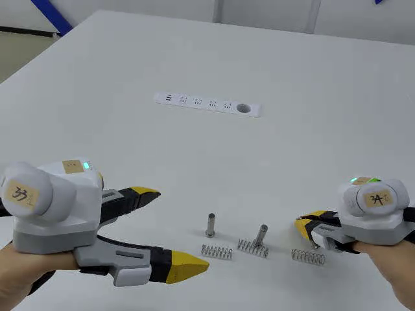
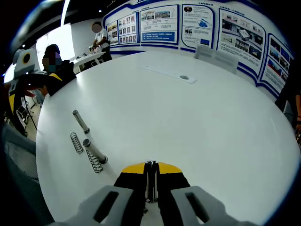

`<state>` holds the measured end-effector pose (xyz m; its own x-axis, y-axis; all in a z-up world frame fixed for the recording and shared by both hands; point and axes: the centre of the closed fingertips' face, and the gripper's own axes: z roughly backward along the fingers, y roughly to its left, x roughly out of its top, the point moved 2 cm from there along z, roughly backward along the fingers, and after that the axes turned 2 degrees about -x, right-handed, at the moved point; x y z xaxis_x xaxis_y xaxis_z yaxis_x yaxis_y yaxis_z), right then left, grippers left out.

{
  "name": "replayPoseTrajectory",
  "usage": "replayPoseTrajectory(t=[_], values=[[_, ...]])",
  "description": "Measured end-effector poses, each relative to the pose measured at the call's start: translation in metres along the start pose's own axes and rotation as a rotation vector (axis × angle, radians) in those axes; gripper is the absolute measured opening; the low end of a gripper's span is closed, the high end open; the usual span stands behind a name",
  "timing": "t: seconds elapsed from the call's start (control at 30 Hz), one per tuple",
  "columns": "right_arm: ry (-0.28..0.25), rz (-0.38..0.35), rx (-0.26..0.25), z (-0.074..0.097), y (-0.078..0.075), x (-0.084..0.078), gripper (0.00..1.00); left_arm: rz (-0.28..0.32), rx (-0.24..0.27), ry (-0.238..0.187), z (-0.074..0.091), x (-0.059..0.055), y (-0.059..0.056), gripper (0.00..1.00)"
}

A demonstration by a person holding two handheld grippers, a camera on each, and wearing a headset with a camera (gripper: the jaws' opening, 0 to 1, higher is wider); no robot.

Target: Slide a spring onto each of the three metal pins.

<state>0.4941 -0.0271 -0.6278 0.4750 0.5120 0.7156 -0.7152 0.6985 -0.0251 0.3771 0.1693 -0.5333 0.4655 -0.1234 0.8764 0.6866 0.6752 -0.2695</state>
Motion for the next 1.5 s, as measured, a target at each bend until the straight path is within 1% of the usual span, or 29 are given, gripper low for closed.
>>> replayPoseTrajectory(t=[0.1, 0.2, 0.3, 0.37, 0.47, 0.5, 0.53, 0.6, 0.77, 0.9, 1.0, 1.2, 1.33, 1.4, 1.47, 1.5], values=[[-0.013, 0.004, -0.003, 0.002, -0.001, 0.001, 0.08, -0.027, 0.018, 0.001, 0.000, 0.001, 0.002, 0.94], [-0.026, 0.004, -0.007, 0.006, -0.002, 0.002, 0.08, -0.038, 0.028, 0.002, 0.001, 0.001, 0.002, 0.94], [-0.041, 0.007, -0.011, 0.009, -0.003, 0.003, 0.08, -0.061, 0.044, -0.009, 0.001, 0.002, 0.003, 0.94], [-0.048, 0.006, -0.011, 0.011, -0.003, 0.003, 0.08, -0.085, 0.049, -0.015, 0.001, 0.003, 0.002, 0.94], [-0.058, 0.009, -0.014, 0.014, -0.003, 0.003, 0.08, -0.144, 0.065, -0.016, 0.001, 0.005, 0.003, 0.94], [-0.061, 0.009, -0.013, 0.015, -0.003, 0.004, 0.08, -0.178, 0.076, -0.017, 0.002, 0.006, 0.003, 0.93], [-0.064, 0.008, -0.013, 0.016, -0.003, 0.004, 0.08, -0.188, 0.080, -0.015, 0.002, 0.006, 0.002, 0.93], [-0.071, 0.008, -0.017, 0.017, -0.003, 0.004, 0.08, -0.192, 0.076, -0.012, 0.002, 0.006, 0.000, 0.93], [-0.090, 0.005, -0.023, 0.021, -0.004, 0.007, 0.08, -0.196, 0.080, -0.032, 0.004, 0.010, -0.001, 0.93], [-0.096, 0.007, -0.025, 0.023, -0.005, 0.007, 0.08, -0.199, 0.090, -0.031, 0.006, 0.011, 0.001, 0.93], [-0.104, 0.008, -0.025, 0.026, -0.004, 0.006, 0.08, -0.201, 0.089, -0.032, 0.007, 0.012, 0.000, 0.93], [-0.112, 0.003, -0.025, 0.030, -0.003, 0.004, 0.08, -0.207, 0.090, -0.035, 0.009, 0.013, -0.002, 0.93], [-0.120, -0.004, -0.030, 0.032, -0.002, 0.002, 0.08, -0.214, 0.090, -0.038, 0.009, 0.015, -0.003, 0.93], [-0.122, 0.012, -0.035, 0.034, -0.001, 0.000, 0.08, -0.218, 0.091, -0.044, 0.010, 0.017, -0.003, 0.93], [-0.125, 0.006, -0.032, 0.034, -0.001, -0.001, 0.08, -0.221, 0.091, -0.050, 0.010, 0.018, -0.004, 0.92], [-0.129, 0.015, -0.031, 0.035, 0.000, -0.001, 0.08, -0.219, 0.090, -0.052, 0.010, 0.018, -0.004, 0.92]])
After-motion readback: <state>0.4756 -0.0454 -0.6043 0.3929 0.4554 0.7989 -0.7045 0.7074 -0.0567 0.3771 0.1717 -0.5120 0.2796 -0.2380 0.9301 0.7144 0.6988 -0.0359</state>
